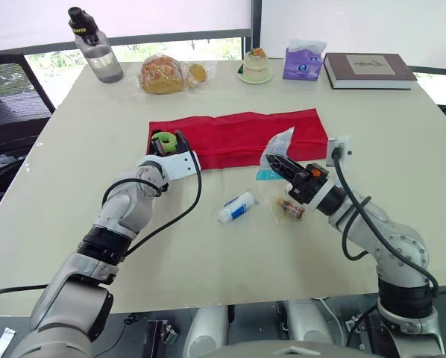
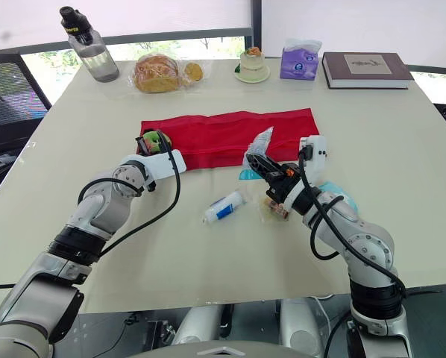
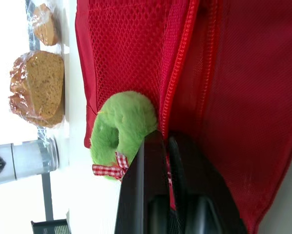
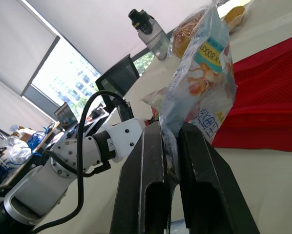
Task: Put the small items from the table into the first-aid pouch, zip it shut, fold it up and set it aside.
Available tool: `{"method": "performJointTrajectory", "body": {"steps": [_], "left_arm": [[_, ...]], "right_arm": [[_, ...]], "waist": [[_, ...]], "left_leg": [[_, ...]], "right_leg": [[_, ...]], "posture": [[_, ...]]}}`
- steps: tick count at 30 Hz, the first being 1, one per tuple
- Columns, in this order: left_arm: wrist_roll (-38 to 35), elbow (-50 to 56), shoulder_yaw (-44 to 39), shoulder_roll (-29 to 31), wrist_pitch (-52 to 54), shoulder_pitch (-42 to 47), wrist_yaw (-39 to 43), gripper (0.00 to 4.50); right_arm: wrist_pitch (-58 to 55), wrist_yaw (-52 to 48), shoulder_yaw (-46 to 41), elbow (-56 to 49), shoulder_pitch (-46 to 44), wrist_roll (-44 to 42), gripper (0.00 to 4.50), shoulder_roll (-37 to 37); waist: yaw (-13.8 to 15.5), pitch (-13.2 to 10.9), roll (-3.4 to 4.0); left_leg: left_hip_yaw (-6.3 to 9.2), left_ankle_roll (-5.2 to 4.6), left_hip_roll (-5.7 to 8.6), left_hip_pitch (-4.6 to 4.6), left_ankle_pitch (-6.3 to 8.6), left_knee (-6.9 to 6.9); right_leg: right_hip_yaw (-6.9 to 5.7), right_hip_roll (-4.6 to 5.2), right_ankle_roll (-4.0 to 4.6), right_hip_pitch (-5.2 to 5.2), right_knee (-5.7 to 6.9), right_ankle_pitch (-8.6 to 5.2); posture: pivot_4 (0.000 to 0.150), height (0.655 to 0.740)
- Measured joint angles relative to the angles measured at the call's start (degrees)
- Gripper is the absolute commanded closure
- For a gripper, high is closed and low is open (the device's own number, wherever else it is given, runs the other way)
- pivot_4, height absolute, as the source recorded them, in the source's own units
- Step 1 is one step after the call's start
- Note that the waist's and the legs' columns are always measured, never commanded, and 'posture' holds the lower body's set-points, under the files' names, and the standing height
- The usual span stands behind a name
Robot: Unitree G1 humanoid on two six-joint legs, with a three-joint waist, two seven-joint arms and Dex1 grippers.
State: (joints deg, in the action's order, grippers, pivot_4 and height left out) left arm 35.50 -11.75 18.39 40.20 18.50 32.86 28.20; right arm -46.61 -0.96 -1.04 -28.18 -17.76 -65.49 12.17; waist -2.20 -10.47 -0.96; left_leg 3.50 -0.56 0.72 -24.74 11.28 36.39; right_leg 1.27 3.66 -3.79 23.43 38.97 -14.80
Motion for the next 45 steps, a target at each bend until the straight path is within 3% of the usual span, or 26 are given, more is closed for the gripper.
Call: {"method": "performJointTrajectory", "body": {"steps": [8, 14, 26, 31, 45], "left_arm": [[-1.27, 0.6, -0.59, -0.34, -0.43, -0.04, 0.37, 4.45], [-4.68, 4.39, -1.08, -4.22, -1.61, -0.03, 2.21, 4.45], [-12.84, 2.94, -1.46, -9.68, -5.2, 3.38, 6.97, 4.45], [-20.01, 2.16, -4.5, -13.61, -2.68, 4.23, 10.46, 4.45], [-37.17, 1.93, -12.19, -14.54, 5.61, 4.5, 19.72, 4.45]], "right_arm": [[0.16, -0.05, 0.0, 0.0, 0.56, 0.21, 4.5, -0.16], [-0.89, -0.27, 0.04, 0.6, 0.09, -0.84, 4.5, -0.14], [-5.29, 1.71, -2.09, 15.4, -8.27, -2.81, 4.5, -3.2], [-6.55, 2.89, -2.79, 20.62, -11.11, -4.68, 4.5, -7.75], [-7.01, 2.78, -4.88, 28.67, -12.99, -4.22, 4.5, -13.57]], "waist": [[0.0, 0.0, 0.0], [0.29, 0.0, -0.01], [-0.01, 0.0, -0.01], [-0.08, 0.01, -0.01], [-0.22, 0.01, 0.0]], "left_leg": [[0.0, 0.0, 0.0, 0.0, 0.0, 0.0], [-0.01, 0.0, 0.01, -0.03, 0.0, 0.06], [-0.11, 0.0, 0.01, -0.01, 0.0, 0.1], [-0.1, 0.0, 0.01, -0.02, 0.0, 0.1], [-0.09, 0.01, 0.01, 0.0, -0.01, 0.1]], "right_leg": [[0.0, 0.0, 0.0, 0.0, 0.01, 0.0], [0.0, 0.02, 0.0, -0.01, 0.0, 0.01], [-0.01, -0.03, 0.05, -0.01, 0.08, 0.05], [0.0, -0.02, 0.05, -0.01, 0.06, 0.05], [-0.02, -0.05, 0.06, -0.01, 0.1, 0.06]], "posture": [[0.15, 0.74], [0.15, 0.74], [0.15, 0.74], [0.15, 0.74], [0.15, 0.74]]}}
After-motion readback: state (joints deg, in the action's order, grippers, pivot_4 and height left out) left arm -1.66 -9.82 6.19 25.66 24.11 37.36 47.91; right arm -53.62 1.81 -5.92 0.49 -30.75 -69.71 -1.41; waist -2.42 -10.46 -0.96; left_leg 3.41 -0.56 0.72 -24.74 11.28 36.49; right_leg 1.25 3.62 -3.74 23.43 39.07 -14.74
